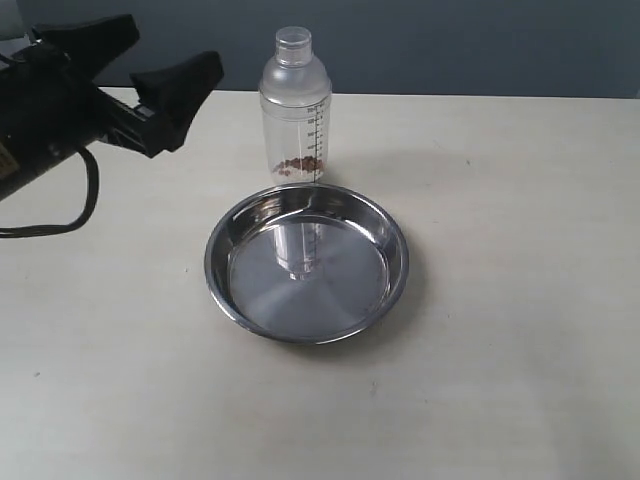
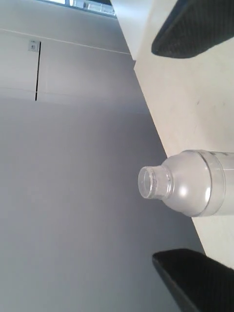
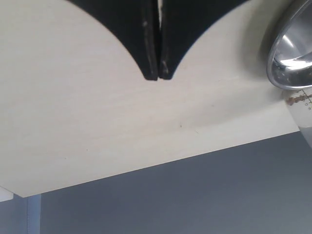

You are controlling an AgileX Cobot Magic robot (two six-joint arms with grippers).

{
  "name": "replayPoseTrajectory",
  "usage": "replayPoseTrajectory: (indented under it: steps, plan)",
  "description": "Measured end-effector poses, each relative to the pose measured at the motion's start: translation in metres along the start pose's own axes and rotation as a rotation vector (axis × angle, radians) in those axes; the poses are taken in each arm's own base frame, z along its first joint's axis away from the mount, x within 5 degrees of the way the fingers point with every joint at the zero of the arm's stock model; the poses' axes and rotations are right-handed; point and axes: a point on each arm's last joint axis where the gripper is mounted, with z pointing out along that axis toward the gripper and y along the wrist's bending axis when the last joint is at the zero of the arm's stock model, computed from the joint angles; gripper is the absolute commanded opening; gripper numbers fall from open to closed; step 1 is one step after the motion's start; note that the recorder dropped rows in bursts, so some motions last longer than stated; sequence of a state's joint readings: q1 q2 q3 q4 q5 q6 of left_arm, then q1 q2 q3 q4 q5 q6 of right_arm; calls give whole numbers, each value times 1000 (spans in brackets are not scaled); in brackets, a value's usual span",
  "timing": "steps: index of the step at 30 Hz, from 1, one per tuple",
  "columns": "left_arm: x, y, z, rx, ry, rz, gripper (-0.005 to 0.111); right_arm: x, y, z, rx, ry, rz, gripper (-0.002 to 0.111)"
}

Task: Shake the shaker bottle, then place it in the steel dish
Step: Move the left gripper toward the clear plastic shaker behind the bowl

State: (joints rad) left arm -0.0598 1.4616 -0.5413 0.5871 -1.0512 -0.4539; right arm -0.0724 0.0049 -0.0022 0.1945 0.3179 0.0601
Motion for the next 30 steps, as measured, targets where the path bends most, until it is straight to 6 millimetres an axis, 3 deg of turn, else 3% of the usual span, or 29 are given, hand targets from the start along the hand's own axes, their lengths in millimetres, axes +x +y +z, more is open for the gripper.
replayPoseTrajectory:
  steps: [4, 12, 30]
  plan:
    - [13, 3, 12, 65, -6, 73, 105, 0, 0, 0, 0, 0, 0, -1]
    - [65, 18, 33, 93, 75, 92, 105, 0, 0, 0, 0, 0, 0, -1]
    - [107, 46, 95, 130, 70, 35, 105, 0, 0, 0, 0, 0, 0, -1]
